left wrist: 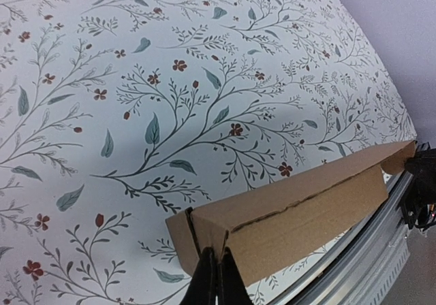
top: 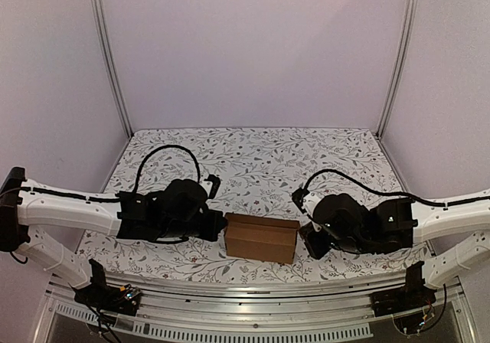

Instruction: Fold the paper box

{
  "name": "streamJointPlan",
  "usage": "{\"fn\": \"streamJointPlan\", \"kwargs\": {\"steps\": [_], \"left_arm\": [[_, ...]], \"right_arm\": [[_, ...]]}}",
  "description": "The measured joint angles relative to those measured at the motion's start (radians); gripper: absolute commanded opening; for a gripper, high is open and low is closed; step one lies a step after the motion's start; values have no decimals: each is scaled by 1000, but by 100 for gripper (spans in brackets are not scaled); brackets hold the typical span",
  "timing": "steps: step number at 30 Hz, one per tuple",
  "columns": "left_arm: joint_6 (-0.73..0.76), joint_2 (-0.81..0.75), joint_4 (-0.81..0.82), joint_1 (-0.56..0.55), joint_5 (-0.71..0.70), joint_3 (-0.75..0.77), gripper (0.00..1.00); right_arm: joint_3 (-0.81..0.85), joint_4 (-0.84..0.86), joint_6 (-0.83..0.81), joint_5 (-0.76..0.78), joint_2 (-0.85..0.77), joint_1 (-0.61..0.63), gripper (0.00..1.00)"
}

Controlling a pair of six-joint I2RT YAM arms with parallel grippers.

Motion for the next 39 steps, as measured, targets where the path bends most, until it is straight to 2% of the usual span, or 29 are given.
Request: {"fn": "streamJointPlan", "kwargs": {"steps": [15,33,36,39], "left_arm": [[-8,0,-21,-11,-29,6,0],[-8,1,-41,-18,-57,13,0],[-8,2,-48,-19,-58,17,0],[-8,6,-48,-21,-58,21,0]], "right_arm": [[101,-52,192,9,93,0,0],[137,-61,274,24,114,2,0],[140,-65,276,30,117,2,13],[149,-72,287,39,125,3,21]]}}
